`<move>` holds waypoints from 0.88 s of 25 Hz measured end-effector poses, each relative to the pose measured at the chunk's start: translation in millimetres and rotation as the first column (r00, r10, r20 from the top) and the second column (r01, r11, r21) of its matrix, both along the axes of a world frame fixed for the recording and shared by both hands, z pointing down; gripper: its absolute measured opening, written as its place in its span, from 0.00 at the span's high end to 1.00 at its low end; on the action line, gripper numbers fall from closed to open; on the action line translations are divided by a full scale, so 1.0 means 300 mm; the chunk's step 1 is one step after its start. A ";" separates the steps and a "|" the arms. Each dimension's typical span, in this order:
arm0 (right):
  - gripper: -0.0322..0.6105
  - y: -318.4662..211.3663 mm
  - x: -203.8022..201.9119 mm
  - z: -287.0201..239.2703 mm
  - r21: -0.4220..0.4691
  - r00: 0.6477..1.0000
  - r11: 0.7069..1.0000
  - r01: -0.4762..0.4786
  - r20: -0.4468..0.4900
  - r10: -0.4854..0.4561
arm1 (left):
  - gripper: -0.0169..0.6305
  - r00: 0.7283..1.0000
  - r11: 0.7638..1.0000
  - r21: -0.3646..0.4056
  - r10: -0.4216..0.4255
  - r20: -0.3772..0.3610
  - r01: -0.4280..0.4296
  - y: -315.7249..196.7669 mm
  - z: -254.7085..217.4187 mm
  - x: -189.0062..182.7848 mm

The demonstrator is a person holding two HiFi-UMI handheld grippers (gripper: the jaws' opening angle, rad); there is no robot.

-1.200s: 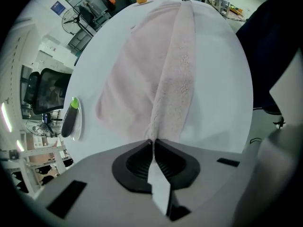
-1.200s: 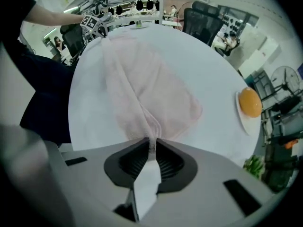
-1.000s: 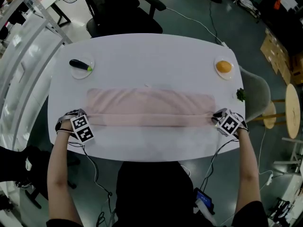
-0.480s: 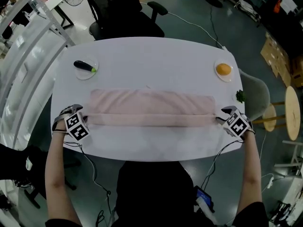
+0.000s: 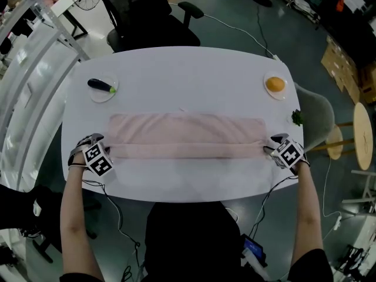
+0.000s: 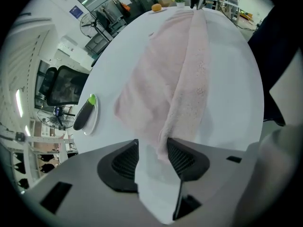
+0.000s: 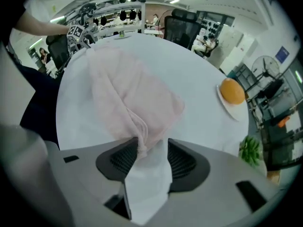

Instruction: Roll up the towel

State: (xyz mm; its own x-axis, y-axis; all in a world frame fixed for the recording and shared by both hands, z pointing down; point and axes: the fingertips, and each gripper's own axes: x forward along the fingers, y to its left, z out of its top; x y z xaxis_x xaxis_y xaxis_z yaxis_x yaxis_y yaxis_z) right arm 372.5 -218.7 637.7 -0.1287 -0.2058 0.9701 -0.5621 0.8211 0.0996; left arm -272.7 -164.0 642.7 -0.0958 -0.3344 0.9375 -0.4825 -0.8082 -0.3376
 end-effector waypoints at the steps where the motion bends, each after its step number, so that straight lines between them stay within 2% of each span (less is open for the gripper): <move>1: 0.61 -0.005 0.009 -0.012 0.000 1.000 1.000 -0.019 0.024 0.019 | 0.64 1.000 1.000 0.005 -0.018 -0.018 0.018 -0.004 -0.011 -0.006; 6: 0.53 -0.012 0.041 -0.089 -0.028 0.981 0.994 -0.109 0.156 0.112 | 0.57 0.990 0.995 0.014 -0.093 -0.104 0.095 -0.013 -0.058 -0.041; 8: 0.53 -0.009 0.066 -0.102 -0.046 0.971 0.987 -0.151 0.183 0.157 | 0.56 0.987 0.994 0.011 -0.102 -0.128 0.104 -0.010 -0.063 -0.048; 11: 0.58 -0.010 0.123 -0.111 -0.031 0.972 0.983 -0.179 0.148 0.181 | 0.55 0.982 0.993 0.016 -0.112 -0.153 0.116 -0.012 -0.075 -0.047; 14: 0.58 -0.011 0.159 -0.133 0.004 0.978 0.985 -0.174 0.121 0.172 | 0.55 0.974 0.989 0.043 -0.128 -0.189 0.138 -0.042 -0.111 -0.047; 17: 0.60 0.002 0.138 -0.174 0.048 0.986 0.991 -0.124 0.117 0.118 | 0.55 0.968 0.985 0.067 -0.142 -0.208 0.159 -0.074 -0.151 -0.061; 22: 0.67 0.137 0.004 -0.204 0.048 0.990 0.993 0.106 0.088 -0.110 | 0.55 0.977 0.984 0.120 -0.109 -0.183 0.133 -0.090 -0.237 -0.085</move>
State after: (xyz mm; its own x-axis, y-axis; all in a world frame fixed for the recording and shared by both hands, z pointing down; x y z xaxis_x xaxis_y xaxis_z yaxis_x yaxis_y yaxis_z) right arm 373.7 -177.5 576.5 -0.2390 -0.2273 0.9441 -0.4789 0.8733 0.0890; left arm -298.3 -191.0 571.6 0.0185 -0.4514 0.8921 -0.6351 -0.6945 -0.3381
